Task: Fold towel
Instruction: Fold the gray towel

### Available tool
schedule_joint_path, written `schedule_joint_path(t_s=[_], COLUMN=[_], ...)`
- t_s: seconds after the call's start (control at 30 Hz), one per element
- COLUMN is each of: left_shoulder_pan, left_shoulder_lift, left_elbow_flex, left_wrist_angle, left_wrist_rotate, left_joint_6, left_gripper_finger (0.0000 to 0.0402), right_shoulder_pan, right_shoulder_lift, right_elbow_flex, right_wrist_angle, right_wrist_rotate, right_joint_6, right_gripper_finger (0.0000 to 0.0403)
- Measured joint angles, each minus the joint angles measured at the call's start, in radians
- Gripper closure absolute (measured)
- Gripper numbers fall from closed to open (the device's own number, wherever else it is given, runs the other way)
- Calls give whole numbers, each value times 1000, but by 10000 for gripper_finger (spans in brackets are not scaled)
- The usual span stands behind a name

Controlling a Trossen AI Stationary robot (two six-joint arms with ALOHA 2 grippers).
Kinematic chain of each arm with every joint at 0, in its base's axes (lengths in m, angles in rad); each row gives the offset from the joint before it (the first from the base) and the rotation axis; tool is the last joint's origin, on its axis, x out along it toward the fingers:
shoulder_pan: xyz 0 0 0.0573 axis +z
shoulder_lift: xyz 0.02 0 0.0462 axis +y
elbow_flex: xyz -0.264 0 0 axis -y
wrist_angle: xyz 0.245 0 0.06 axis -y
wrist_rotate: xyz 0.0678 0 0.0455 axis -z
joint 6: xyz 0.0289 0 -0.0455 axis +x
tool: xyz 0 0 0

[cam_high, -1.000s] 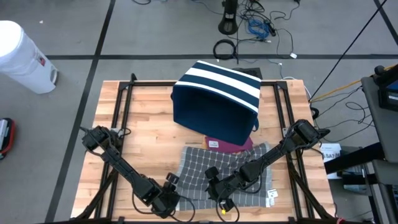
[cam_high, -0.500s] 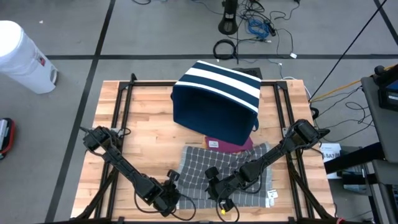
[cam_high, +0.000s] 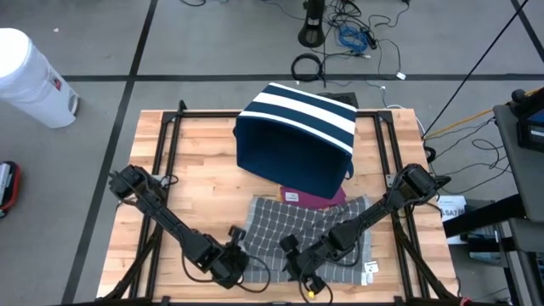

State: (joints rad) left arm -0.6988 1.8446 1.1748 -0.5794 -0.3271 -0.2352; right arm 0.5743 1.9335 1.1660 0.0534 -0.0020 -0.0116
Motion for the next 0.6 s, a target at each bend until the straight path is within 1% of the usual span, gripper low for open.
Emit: schedule_joint_path(t_s=[0.3, 0.4, 0.5, 0.6], left_shoulder_pan=[7, 7, 6, 6], left_shoulder_lift=[-11, -11, -11, -11], left_elbow_flex=[1, 1, 18, 51], left_wrist_angle=[81, 97, 88, 86], left_wrist_rotate=[105, 137, 148, 136], left_joint_6=[-6, -23, -27, -26], left_gripper_finger=[400, 401, 401, 401], right_shoulder_pan=[-1, -1, -1, -1], right_shoulder_lift=[37, 43, 44, 44], right_elbow_flex=[0, 0, 0, 0], right_wrist_angle=[-2, -1, 0, -1], right_wrist_rotate=[-5, -30, -29, -30], right_joint_6=[-5, -1, -1, 0], right_gripper_finger=[261, 261, 261, 261])
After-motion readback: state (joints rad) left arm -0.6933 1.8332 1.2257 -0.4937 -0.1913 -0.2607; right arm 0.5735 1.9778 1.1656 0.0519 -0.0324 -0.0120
